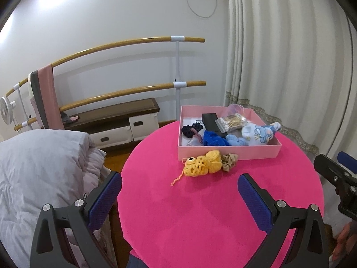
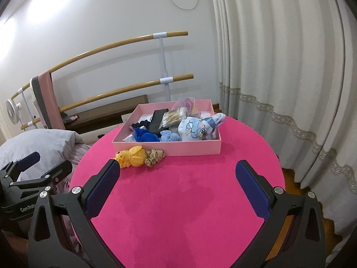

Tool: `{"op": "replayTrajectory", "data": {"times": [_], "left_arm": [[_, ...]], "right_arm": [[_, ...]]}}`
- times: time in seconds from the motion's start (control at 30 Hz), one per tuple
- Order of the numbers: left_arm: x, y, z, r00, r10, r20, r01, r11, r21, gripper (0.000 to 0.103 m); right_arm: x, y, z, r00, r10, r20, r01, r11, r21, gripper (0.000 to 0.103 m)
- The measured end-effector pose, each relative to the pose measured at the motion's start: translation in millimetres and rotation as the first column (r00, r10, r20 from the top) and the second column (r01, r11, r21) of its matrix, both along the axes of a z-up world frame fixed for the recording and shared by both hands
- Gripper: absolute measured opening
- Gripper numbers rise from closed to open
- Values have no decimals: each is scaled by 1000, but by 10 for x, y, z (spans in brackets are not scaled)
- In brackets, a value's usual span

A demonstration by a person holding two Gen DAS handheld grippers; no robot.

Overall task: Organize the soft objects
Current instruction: 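Withdraw both tools from the box back over the table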

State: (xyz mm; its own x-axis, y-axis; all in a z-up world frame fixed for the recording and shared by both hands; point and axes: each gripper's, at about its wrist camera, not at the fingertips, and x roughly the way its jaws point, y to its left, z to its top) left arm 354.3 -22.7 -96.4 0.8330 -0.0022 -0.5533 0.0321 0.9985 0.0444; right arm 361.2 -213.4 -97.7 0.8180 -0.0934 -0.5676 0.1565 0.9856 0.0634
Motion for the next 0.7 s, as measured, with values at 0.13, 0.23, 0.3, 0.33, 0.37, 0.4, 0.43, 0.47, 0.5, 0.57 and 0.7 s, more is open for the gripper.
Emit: {"op": "replayTrajectory", "data": {"times": [0.13, 0.23, 0.3, 0.33, 0.37, 0.4, 0.43, 0.47, 0.5, 0.57, 0.7], "left_arm": [[-18, 10, -2, 1000, -3, 2, 3, 1000, -2, 103], [-18, 11, -3, 1000, -1, 0, 1, 1000, -3, 103], [-17, 16, -8, 1000, -1, -1, 1, 1000, -4, 103], [-5, 15, -12, 1000, -1, -3, 1, 1000, -4, 103], [-3, 17, -15, 1000, -1, -4, 1, 1000, -4, 103], [4, 20, -18, 1000, -2, -5, 2, 1000, -4, 103], [10, 22, -21, 1000, -2, -7, 2, 1000, -4, 103], [11, 24, -25, 1000, -3, -8, 3, 1000, -3, 103], [18, 25, -30, 1000, -3, -9, 3, 1000, -2, 103], [36, 31, -41, 1000, -3, -12, 3, 1000, -2, 103], [85, 46, -81, 1000, -5, -21, 5, 1000, 0, 103]], "right_arm": [[14, 30, 8, 1000, 2, 1, -2, 1000, -6, 103], [16, 35, 11, 1000, 0, 1, 0, 1000, -8, 103], [17, 38, 8, 1000, -1, -1, 1, 1000, -11, 103], [20, 35, 6, 1000, 0, -3, 0, 1000, -11, 103], [23, 32, 4, 1000, 0, -5, -1, 1000, -10, 103], [29, 31, 1, 1000, 1, -8, -1, 1000, -9, 103], [36, 33, -2, 1000, 1, -10, -2, 1000, -10, 103], [50, 28, -10, 1000, 2, -12, -2, 1000, -10, 103], [58, 28, -14, 1000, 3, -15, -3, 1000, -10, 103], [75, 26, -27, 1000, 5, -19, -5, 1000, -10, 103], [116, 3, -72, 999, 9, -32, -9, 1000, -7, 103]]}}
